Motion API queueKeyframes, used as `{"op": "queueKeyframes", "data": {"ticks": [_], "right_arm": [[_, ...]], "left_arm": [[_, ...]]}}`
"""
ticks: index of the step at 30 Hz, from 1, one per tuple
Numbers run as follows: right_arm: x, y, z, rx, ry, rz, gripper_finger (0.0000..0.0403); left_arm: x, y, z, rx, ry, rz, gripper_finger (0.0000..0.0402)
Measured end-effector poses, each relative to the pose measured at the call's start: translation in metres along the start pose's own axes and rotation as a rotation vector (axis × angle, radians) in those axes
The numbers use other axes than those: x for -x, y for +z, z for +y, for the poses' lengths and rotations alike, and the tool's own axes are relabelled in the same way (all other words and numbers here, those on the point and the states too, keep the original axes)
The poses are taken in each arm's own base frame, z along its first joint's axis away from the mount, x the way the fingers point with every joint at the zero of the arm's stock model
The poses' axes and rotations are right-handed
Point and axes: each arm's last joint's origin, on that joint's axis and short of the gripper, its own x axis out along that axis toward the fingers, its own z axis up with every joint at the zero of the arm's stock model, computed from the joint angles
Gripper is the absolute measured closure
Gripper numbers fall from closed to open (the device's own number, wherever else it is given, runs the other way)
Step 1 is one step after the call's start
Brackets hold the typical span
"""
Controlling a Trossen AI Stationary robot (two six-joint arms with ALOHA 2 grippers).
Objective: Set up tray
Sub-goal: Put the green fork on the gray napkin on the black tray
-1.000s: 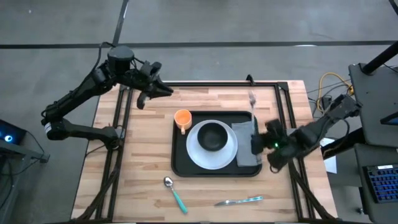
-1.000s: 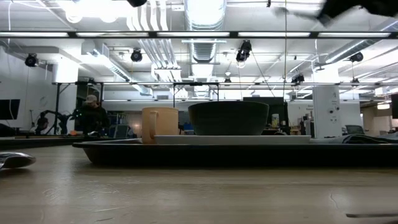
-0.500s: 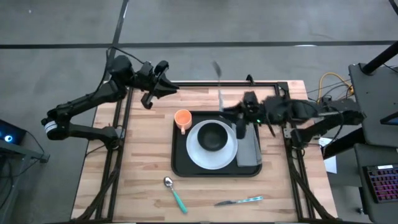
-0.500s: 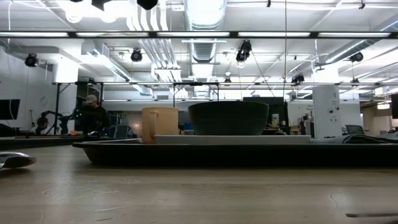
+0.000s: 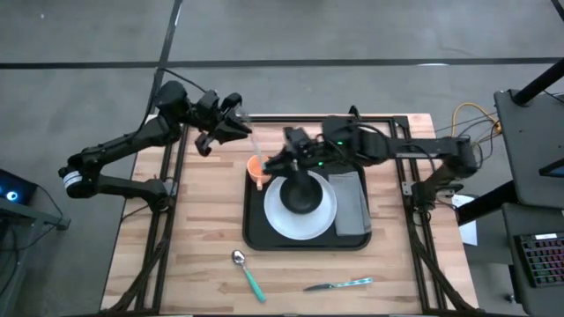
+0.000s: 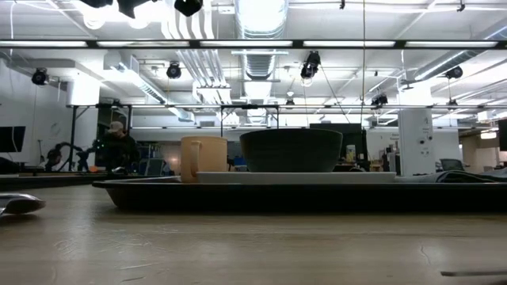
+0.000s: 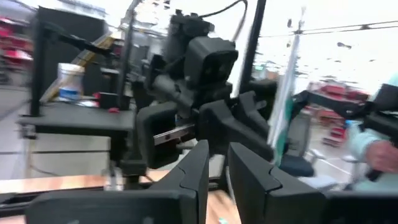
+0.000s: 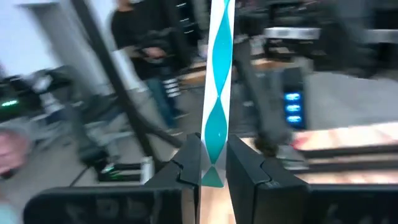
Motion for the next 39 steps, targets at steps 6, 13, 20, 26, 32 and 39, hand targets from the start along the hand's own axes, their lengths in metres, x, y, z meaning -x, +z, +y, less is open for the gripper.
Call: {"op": "queueKeyframes", "data": {"ticks": [6,13,20,26,32,39], "right_arm": [[-0.039,0.009,-0.014,0.045,0.137,0.025,0.0369],[-0.049,0.025,-0.018,0.104,0.178,0.078,0.0369],[-0.045,0.038,-0.024,0.126,0.164,0.037,0.0369],[-0.050,0.032,-0.033,0.114,0.156,0.038,0.0369],[-0.053,0.031,-0.037,0.114,0.165,0.018,0.0369],[-0.055,0.028,-0.044,0.112,0.169,0.029,0.0369]], "left_arm": [[-0.001,0.004,-0.006,0.069,-0.125,0.017,0.0320],[0.003,0.016,-0.025,0.065,-0.205,-0.002,0.0279],[0.002,0.020,-0.036,0.060,-0.252,-0.007,0.0276],[-0.003,0.019,-0.038,-0.052,-0.265,-0.030,0.0276],[-0.013,0.010,-0.030,0.007,-0.277,-0.008,0.0276],[-0.017,0.014,-0.035,-0.030,-0.311,-0.038,0.0276]]}}
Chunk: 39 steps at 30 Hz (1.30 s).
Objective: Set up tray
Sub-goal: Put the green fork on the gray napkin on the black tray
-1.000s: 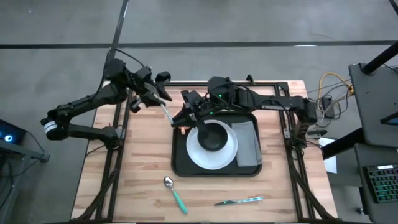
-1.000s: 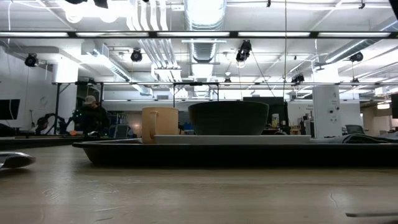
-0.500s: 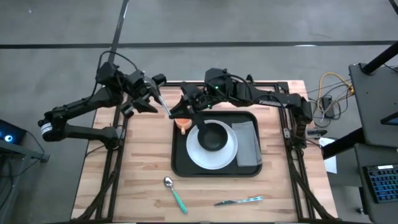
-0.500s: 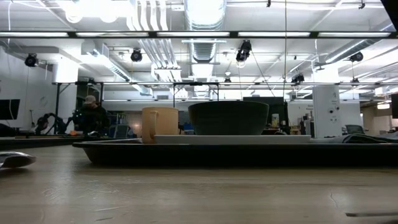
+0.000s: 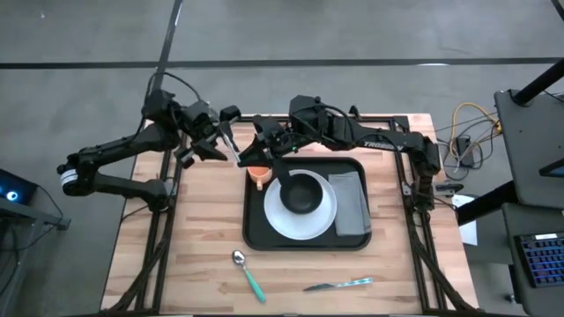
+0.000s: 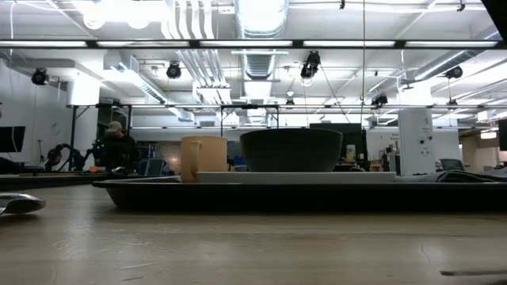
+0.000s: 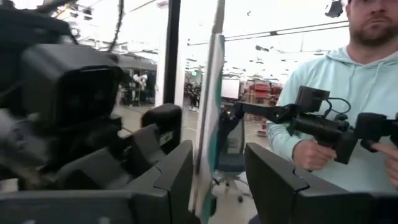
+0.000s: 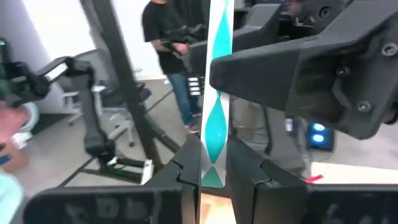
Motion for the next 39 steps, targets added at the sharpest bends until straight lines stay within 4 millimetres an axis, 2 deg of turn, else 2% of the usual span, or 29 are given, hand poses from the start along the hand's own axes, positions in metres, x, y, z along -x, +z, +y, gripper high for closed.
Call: {"op": "queueKeyframes", "data": {"ticks": [5,10,13,19,25,28,31,33,35,39], "right_arm": [[-0.009,-0.010,-0.007,-0.016,0.017,0.011,0.0369],[-0.008,-0.008,-0.007,-0.002,0.035,-0.003,0.0369],[-0.008,-0.008,-0.006,-0.002,0.038,-0.001,0.0369],[-0.007,-0.007,-0.005,-0.007,0.030,-0.004,0.0369],[-0.006,-0.005,-0.004,-0.031,0.033,-0.007,0.0369],[-0.003,-0.004,-0.005,-0.110,0.047,0.007,0.0329],[0.010,0.003,0.002,-0.156,0.052,0.047,0.0260],[0.023,0.011,0.011,-0.122,0.022,0.067,0.0218],[0.038,0.019,0.020,-0.105,-0.114,0.072,0.0188],[0.058,0.030,0.036,-0.051,-0.544,0.047,0.0159]], "left_arm": [[-0.009,-0.008,0.003,0.078,-0.034,0.017,0.0276],[-0.009,-0.007,0.001,0.104,-0.039,0.015,0.0282],[-0.009,-0.007,0.001,0.122,-0.039,0.015,0.0306],[-0.009,-0.007,0.002,0.093,-0.019,0.003,0.0382],[-0.009,-0.007,0.002,0.052,-0.011,-0.002,0.0384],[-0.008,-0.007,0.003,0.050,0.006,-0.007,0.0385],[-0.006,-0.006,0.003,0.039,0.008,-0.006,0.0388],[-0.005,-0.004,0.004,0.013,0.049,-0.024,0.0388],[-0.002,-0.005,0.009,-0.005,0.111,-0.036,0.0388],[0.002,-0.013,0.018,-0.007,0.292,-0.032,0.0388]]}}
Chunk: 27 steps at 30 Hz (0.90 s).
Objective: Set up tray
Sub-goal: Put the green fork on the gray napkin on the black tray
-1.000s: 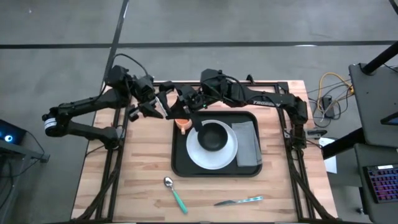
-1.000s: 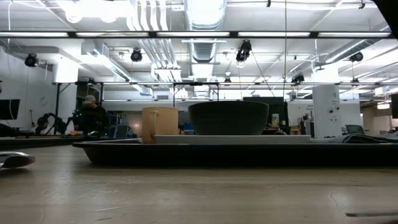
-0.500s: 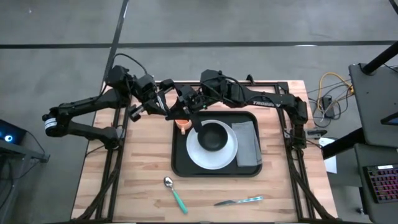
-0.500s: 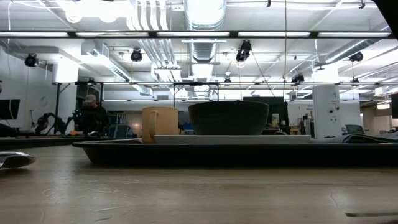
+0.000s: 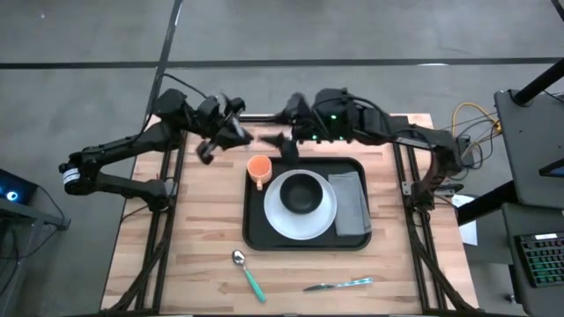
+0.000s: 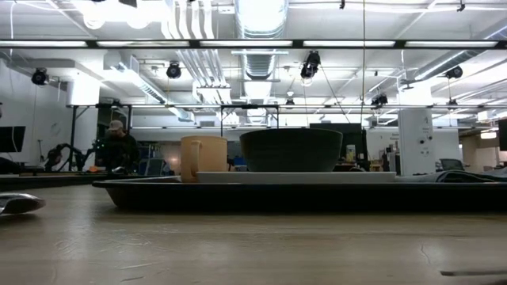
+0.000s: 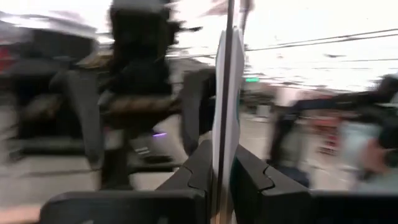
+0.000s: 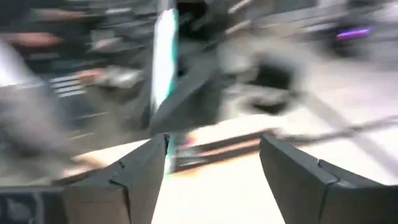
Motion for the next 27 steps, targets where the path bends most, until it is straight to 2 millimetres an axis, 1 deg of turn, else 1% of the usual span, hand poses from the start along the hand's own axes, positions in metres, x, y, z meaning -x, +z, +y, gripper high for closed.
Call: {"op": "queueKeyframes", "data": {"ticks": [2,3,5,8,10,15,18,23,27], "right_arm": [[0.008,0.003,0.002,0.023,-0.163,-0.034,0.0155],[0.011,0.004,0.003,0.028,-0.216,-0.048,0.0155],[0.014,0.006,0.005,0.021,-0.294,-0.078,0.0156],[0.014,0.006,0.002,-0.017,-0.386,-0.098,0.0162],[0.009,0.004,0.001,-0.037,-0.408,-0.100,0.0167],[-0.008,-0.002,-0.001,-0.040,-0.452,-0.133,0.0178],[-0.015,-0.001,-0.005,-0.046,-0.468,-0.166,0.0180],[-0.020,0.004,-0.012,-0.071,-0.480,-0.219,0.0180],[-0.026,0.002,-0.023,-0.119,-0.478,-0.224,0.0179]], "left_arm": [[0.000,-0.005,0.005,-0.005,0.118,0.009,0.0388],[0.000,-0.006,0.007,-0.014,0.171,0.012,0.0388],[0.001,-0.009,0.011,-0.029,0.270,0.017,0.0388],[0.003,-0.012,0.015,-0.020,0.401,0.021,0.0388],[0.004,-0.013,0.017,-0.014,0.469,0.018,0.0388],[0.005,-0.017,0.021,-0.001,0.666,0.019,0.0388],[0.004,-0.021,0.022,-0.045,0.764,0.040,0.0388],[0.002,-0.019,0.025,-0.070,0.842,0.171,0.0388],[-0.008,-0.016,0.025,-0.149,0.862,0.282,0.0388]]}}
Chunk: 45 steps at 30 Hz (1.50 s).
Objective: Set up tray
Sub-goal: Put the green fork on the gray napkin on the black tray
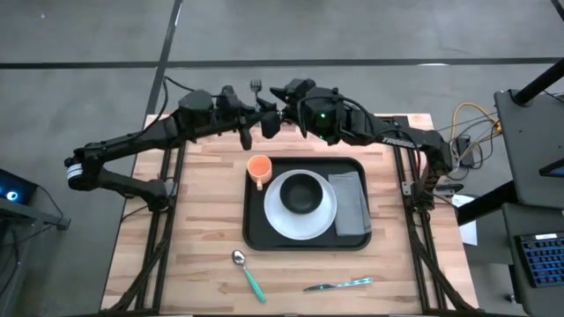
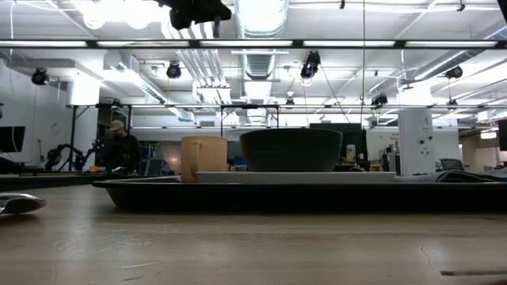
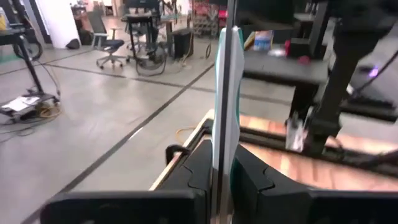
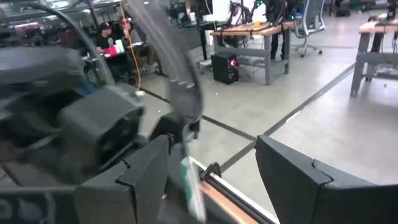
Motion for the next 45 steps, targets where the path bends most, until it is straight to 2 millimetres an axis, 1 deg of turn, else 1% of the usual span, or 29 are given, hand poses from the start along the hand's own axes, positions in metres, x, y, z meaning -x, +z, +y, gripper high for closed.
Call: {"op": "queueKeyframes", "data": {"ticks": [5,13,16,20,23,27,30,33,38,43,45], "right_arm": [[-0.003,0.000,-0.004,-0.024,0.003,0.003,0.0179],[-0.003,-0.001,-0.006,-0.030,-0.010,0.024,0.0179],[-0.004,-0.005,-0.008,-0.033,-0.021,0.052,0.0179],[-0.005,-0.006,-0.009,-0.038,-0.026,0.070,0.0179],[-0.005,-0.007,-0.009,-0.046,-0.017,0.084,0.0180],[-0.004,-0.008,-0.010,-0.058,-0.019,0.098,0.0192],[-0.005,-0.008,-0.011,-0.067,-0.018,0.098,0.0208],[-0.005,-0.009,-0.011,-0.062,-0.019,0.108,0.0233],[-0.005,-0.009,-0.011,-0.058,-0.020,0.116,0.0294],[-0.005,-0.010,-0.011,-0.040,-0.019,0.116,0.0374],[-0.004,-0.009,-0.011,-0.029,-0.021,0.114,0.0383]], "left_arm": [[-0.006,0.010,0.001,-0.039,0.033,0.062,0.0388],[-0.017,0.010,0.002,-0.058,0.087,0.096,0.0388],[-0.019,0.014,-0.001,-0.080,0.080,0.091,0.0388],[-0.020,0.017,-0.009,-0.160,0.058,0.086,0.0388],[-0.020,0.015,-0.013,-0.227,0.104,0.095,0.0388],[-0.020,0.014,-0.015,-0.237,0.121,0.105,0.0388],[-0.020,0.014,-0.015,-0.237,0.123,0.104,0.0388],[-0.020,0.014,-0.015,-0.237,0.124,0.104,0.0388],[-0.020,0.014,-0.015,-0.237,0.142,0.102,0.0388],[-0.020,0.015,-0.015,-0.236,0.143,0.102,0.0388],[-0.020,0.015,-0.015,-0.234,0.145,0.098,0.0388]]}}
